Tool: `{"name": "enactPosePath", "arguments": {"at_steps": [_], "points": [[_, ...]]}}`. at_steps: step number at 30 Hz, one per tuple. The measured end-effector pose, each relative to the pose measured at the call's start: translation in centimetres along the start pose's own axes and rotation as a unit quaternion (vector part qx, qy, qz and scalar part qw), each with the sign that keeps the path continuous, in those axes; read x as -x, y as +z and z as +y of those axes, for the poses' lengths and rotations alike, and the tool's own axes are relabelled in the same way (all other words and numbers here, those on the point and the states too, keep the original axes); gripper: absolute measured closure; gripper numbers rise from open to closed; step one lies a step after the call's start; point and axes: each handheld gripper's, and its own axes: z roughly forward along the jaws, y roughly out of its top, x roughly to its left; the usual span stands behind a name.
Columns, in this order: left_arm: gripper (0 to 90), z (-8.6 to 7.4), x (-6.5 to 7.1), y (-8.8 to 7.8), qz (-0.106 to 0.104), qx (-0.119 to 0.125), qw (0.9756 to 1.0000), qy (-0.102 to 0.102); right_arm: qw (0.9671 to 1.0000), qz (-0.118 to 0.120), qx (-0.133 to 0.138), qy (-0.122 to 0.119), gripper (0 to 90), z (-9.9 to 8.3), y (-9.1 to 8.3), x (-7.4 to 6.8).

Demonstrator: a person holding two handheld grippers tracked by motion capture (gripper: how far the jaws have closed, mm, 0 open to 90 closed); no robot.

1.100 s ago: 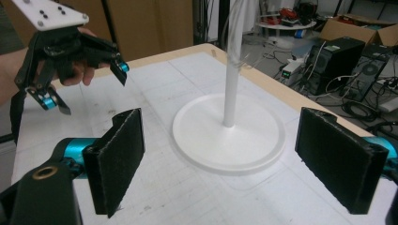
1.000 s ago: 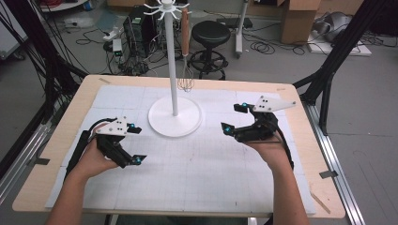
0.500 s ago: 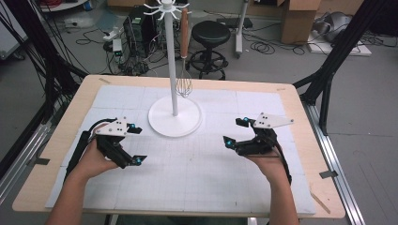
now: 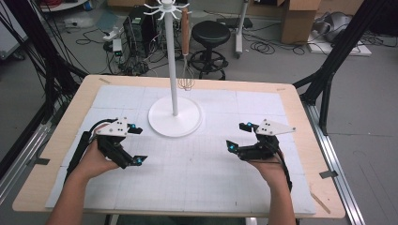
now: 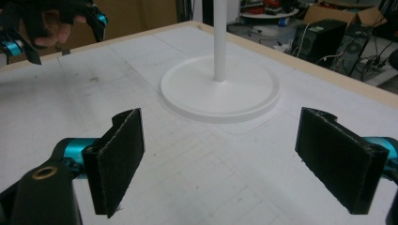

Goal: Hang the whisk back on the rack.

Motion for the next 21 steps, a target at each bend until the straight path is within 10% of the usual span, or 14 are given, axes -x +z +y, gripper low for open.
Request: {"name": "enactPosePath", "arguments": {"at_steps": [21], "points": [[1.7, -0.11, -0.24, 0.13, 0.000, 0.008, 1.0000, -0.004, 0.9997, -0.006, -0.020, -0.015, 15.3, -0.20, 0.21, -0.48]]}}
